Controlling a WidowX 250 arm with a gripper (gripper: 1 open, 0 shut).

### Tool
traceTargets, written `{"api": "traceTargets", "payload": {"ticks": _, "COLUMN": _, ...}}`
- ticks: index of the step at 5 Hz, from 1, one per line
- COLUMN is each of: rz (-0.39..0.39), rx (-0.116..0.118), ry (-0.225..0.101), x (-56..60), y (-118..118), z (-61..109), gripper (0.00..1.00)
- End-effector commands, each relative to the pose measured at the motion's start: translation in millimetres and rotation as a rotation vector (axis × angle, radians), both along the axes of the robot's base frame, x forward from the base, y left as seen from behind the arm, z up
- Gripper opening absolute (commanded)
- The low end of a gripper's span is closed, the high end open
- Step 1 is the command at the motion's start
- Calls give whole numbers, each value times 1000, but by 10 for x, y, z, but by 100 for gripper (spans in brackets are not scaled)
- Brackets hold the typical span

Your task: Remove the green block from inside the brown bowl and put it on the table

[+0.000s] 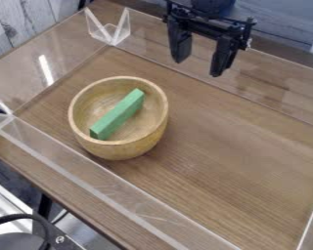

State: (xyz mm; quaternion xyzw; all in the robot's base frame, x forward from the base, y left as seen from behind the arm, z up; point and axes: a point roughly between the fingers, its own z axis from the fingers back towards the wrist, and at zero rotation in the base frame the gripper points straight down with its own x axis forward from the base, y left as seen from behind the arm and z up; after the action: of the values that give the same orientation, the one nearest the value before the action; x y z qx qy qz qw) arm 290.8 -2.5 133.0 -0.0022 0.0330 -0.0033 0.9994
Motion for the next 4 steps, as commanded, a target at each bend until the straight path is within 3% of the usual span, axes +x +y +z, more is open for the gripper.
{"api": "traceTargets", "payload": {"ticks": 1, "rz": -10, "rx": 9, "ry": 16, "x": -78, "y": 94, "z": -52, "gripper": 100}}
{"api": "traceTargets", "payload": {"ticks": 3, "rz": -22, "rx": 24, "ry": 6, "x": -389, "y": 403, "z": -189, "gripper": 100}}
{"api": "traceTargets", "payload": {"ticks": 4, "rz": -19, "rx": 31, "ry": 0, "x": -482, "y": 570, "z": -230, "gripper": 100}}
